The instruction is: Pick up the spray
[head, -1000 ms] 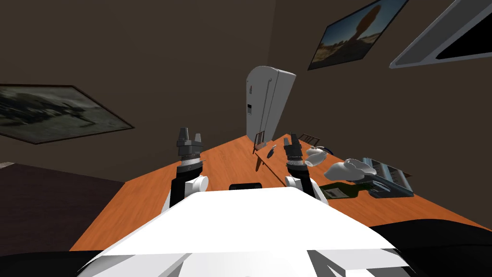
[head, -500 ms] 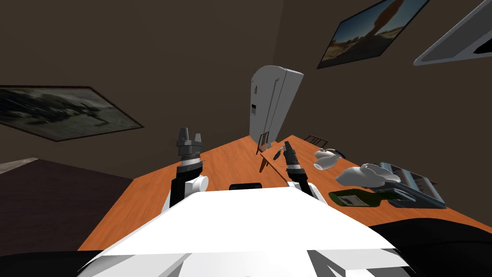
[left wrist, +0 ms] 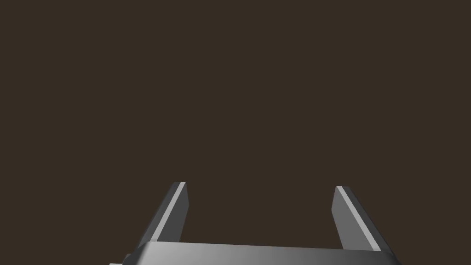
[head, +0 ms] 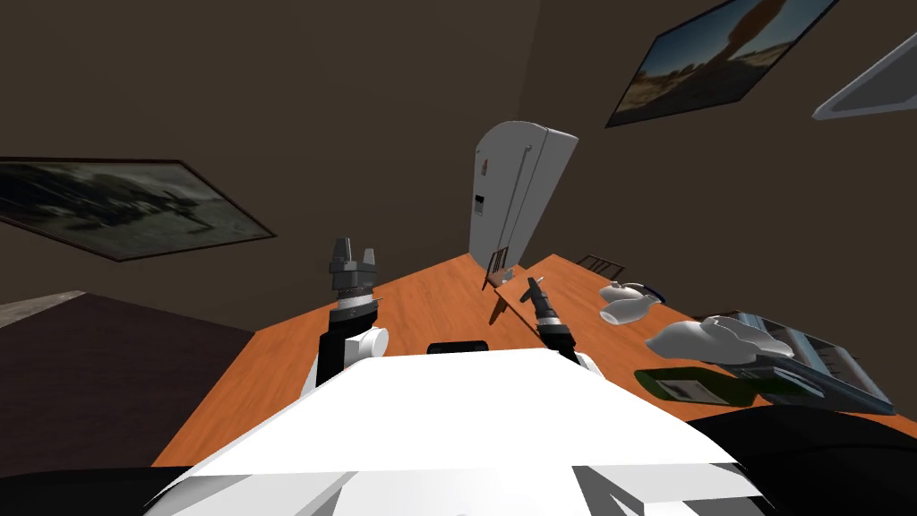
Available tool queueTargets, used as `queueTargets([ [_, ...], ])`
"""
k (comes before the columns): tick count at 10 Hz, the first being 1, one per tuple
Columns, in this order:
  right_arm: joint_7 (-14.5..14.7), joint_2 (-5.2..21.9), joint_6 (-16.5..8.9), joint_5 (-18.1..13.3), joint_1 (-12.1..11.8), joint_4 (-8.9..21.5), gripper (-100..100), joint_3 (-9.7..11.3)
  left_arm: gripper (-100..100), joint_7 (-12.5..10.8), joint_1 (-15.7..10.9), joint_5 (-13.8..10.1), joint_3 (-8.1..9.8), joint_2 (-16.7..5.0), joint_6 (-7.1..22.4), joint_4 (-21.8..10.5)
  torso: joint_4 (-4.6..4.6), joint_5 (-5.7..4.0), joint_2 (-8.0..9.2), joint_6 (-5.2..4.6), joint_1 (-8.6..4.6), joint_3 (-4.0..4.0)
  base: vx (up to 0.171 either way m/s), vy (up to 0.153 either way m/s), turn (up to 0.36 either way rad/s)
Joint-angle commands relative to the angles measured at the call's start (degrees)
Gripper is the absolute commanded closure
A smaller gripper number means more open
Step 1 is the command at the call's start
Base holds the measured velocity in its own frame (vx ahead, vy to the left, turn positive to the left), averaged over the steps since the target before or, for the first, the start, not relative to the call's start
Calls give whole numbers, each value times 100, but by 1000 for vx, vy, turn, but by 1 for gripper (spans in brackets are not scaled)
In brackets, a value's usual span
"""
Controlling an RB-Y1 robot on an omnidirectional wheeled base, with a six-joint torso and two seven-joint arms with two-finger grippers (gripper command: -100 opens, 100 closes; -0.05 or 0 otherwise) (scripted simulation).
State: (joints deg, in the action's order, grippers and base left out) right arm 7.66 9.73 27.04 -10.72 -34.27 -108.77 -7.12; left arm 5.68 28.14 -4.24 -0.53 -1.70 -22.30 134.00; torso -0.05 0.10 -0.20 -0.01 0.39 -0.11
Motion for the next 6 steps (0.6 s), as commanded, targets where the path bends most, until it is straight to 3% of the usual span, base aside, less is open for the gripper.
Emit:
queueTargets([
  [1,201,-25,-208,-212,23,286,-100,-105,0,0,0,0,0,0,0,0,0,0,0,0,0,0,100,141,52],
  [2,201,-25,-208,-212,23,368,-100,-105,0,0,0,0,0,0,0,0,-2,2,-12,2,13,-6,81,116,12],
  [6,519,-46,-396,-608,-139,1035,-100,-444,0,0,0,0,0,0,0,0,-2,2,-10,0,3,-6,89,109,19],
])
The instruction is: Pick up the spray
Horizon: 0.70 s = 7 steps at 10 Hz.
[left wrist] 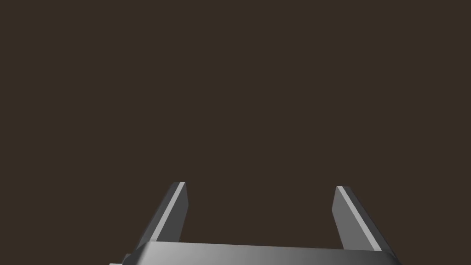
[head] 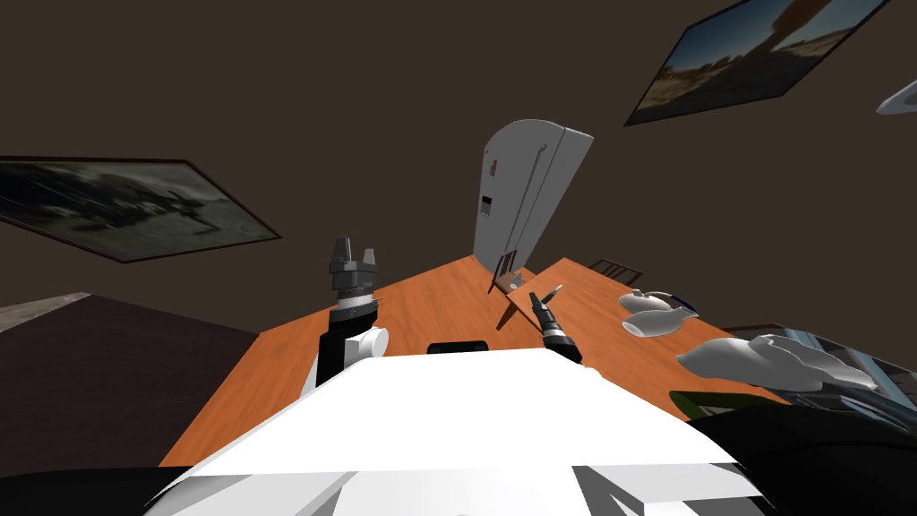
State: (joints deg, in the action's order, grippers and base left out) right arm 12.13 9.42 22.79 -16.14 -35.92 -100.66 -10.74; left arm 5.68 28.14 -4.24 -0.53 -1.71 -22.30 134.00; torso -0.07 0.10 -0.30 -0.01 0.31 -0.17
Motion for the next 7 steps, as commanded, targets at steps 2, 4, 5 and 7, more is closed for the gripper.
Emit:
queueTargets([
  [2,167,-23,-25,-201,-22,426,-100,-221,0,0,0,0,0,0,0,0,0,-2,0,1,-10,0,96,57,4],
  [4,257,-31,-74,-337,-67,707,-100,-372,0,0,0,0,0,0,0,0,0,-3,2,1,-10,0,101,65,-4],
  [5,339,-40,-118,-472,-108,921,-100,-536,0,0,0,0,0,0,0,0,-1,-2,-9,0,-7,-5,181,103,-18],
  [7,483,-57,-188,-739,-179,1318,-100,-893,0,0,2,0,0,0,0,0,-10,2,-49,0,9,-28,264,109,-39],
])
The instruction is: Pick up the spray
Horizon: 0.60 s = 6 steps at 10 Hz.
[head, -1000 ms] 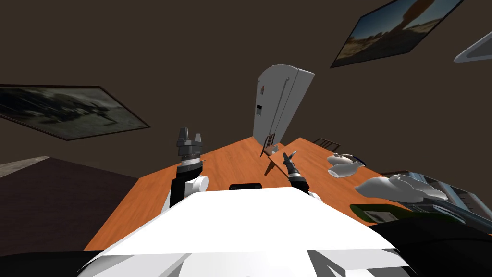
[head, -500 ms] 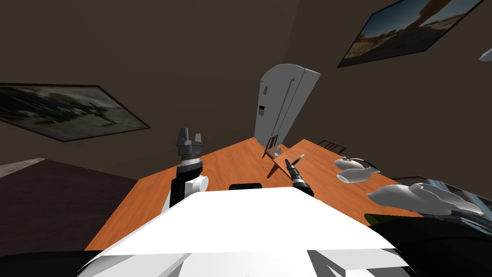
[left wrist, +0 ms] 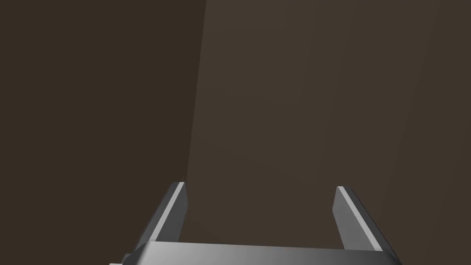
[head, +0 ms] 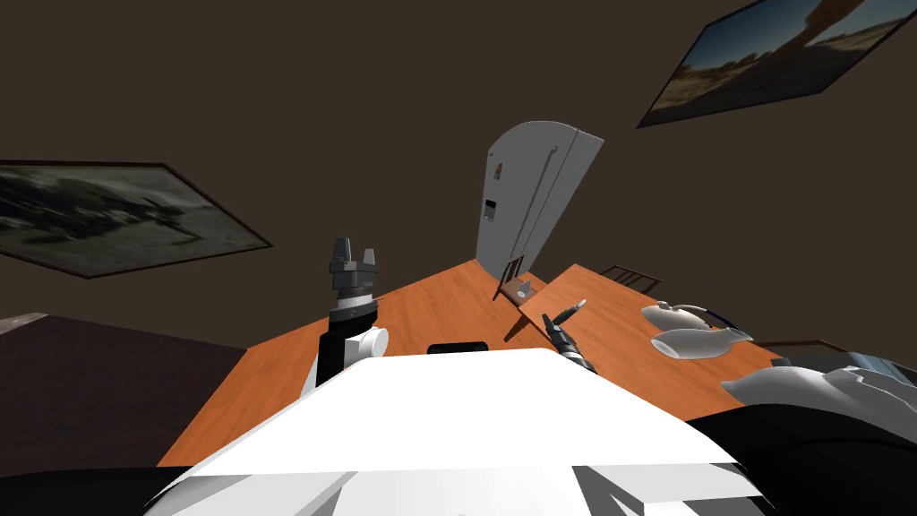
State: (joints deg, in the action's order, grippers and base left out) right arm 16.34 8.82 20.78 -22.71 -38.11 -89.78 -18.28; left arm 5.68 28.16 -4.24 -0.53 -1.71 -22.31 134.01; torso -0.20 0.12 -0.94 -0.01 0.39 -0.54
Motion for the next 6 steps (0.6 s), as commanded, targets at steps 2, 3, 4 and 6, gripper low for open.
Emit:
queueTargets([
  [2,62,3,12,-82,39,235,-100,-140,0,0,-1,0,0,0,0,0,4,-2,27,1,-14,13,99,37,-8],
  [3,122,-4,-15,-213,9,409,-100,-333,0,0,-2,0,0,-1,0,0,13,-7,67,2,-34,37,71,7,-34],
  [4,176,-11,-37,-341,-16,568,-100,-514,0,0,-2,0,1,-1,0,-1,15,-9,69,0,-39,39,175,29,-59],
  [6,222,-18,-54,-466,-39,769,-100,-737,0,0,-2,0,0,-1,0,0,9,-7,42,2,-30,23,156,39,-40],
])
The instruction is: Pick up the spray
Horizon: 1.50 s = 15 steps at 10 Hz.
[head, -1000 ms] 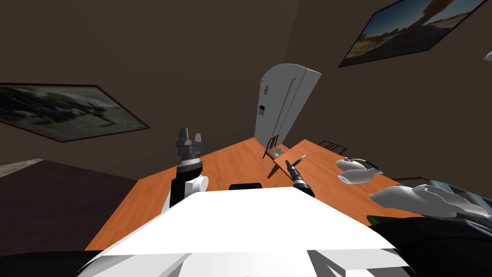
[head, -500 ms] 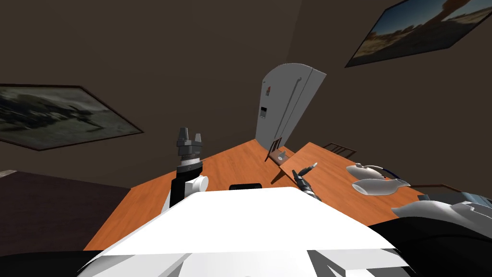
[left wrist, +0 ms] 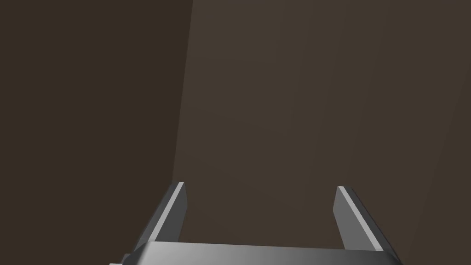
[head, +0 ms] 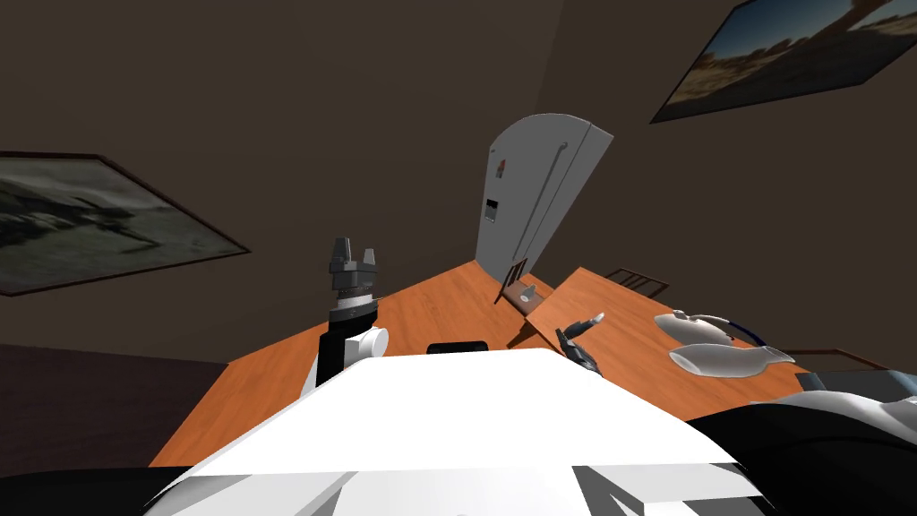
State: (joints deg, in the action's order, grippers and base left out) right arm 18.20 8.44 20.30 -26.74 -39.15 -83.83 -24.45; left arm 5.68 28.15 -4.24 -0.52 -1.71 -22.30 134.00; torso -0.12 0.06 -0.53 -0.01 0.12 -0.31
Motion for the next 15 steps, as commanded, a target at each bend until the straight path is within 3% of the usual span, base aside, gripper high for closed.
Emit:
queueTargets([
  [1,35,20,-5,-63,66,174,-100,-120,0,0,0,0,0,0,0,0,0,0,0,0,0,0,123,15,-32],
  [4,137,-10,-31,-410,16,610,-100,-684,0,0,1,0,0,0,0,0,-3,-1,-18,0,-6,-10,216,24,-78],
  [5,137,-10,-31,-410,16,610,-100,-737,0,0,1,0,0,0,0,0,-7,-1,-35,1,-6,-20,185,24,-20],
  [10,218,-85,-16,-871,-30,1105,-100,-1640,0,0,1,0,1,-1,0,0,-6,-5,-28,2,-26,-16,206,0,-73],
  [15,235,-169,27,-1143,-54,1323,-100,-2220,0,0,0,0,0,0,0,0,-1,-3,-1,3,-12,-2,159,24,-59],
])
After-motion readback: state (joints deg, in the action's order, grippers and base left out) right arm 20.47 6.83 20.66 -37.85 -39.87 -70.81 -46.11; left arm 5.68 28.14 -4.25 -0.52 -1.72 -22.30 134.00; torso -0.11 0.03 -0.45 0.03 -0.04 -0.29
